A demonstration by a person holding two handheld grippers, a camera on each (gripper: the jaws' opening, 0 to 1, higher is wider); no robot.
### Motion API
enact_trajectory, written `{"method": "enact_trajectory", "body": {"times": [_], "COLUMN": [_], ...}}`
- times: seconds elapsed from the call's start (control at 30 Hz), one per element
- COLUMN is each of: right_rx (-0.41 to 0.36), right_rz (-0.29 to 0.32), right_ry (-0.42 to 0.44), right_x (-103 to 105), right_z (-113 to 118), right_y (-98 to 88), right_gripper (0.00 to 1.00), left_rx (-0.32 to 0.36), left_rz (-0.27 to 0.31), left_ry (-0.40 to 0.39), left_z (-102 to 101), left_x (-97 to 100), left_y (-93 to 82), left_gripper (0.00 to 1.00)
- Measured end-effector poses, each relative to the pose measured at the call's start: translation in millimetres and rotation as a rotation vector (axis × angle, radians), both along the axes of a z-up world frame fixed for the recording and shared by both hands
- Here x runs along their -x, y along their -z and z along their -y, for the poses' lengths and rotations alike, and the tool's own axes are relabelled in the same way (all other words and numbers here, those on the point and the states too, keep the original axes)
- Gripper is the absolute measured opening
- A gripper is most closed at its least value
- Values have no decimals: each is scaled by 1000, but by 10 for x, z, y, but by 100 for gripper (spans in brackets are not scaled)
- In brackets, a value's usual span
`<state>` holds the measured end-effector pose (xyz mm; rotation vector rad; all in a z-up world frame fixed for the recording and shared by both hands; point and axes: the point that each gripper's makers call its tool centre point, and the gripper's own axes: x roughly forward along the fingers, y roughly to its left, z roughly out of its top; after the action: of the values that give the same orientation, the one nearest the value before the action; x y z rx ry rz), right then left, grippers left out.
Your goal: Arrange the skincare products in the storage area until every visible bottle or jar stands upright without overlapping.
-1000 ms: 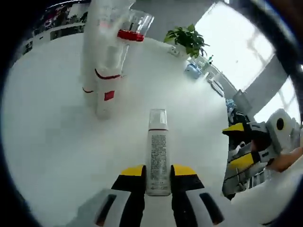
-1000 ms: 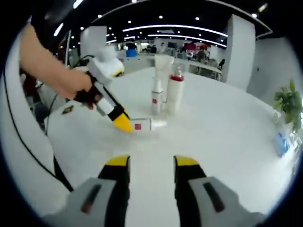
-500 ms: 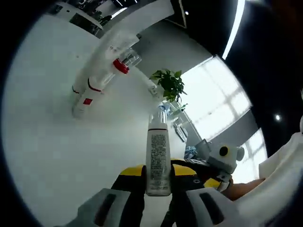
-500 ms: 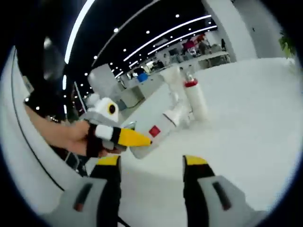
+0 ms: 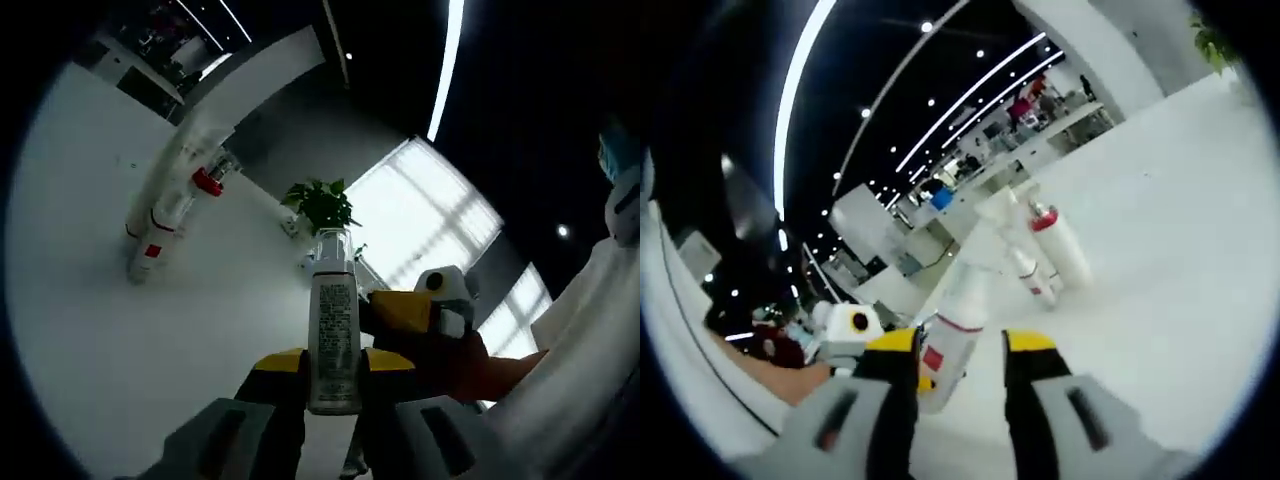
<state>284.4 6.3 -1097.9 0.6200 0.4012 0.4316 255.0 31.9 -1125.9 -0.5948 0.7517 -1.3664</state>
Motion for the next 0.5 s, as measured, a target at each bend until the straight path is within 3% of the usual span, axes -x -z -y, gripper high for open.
{"method": "enact_trajectory", "body": {"times": [0.23, 0.47, 0.5], "right_rx": [5, -15, -15], "right_rz": [-42, -81, -87], "right_ry": [-13, 5, 6], "right_x": [-33, -106, -112], "right_z": [-90, -150, -150], "right_y": [44, 84, 91], "right_gripper": [24, 21, 21], "left_rx": [-60, -148, -151], "left_rz": [96, 277, 281], "left_ry": [-46, -31, -26], "left_z": [-26, -47, -42], "left_x": [-75, -112, -108], "left_y": [55, 97, 96], "left_gripper": [19, 19, 19]}}
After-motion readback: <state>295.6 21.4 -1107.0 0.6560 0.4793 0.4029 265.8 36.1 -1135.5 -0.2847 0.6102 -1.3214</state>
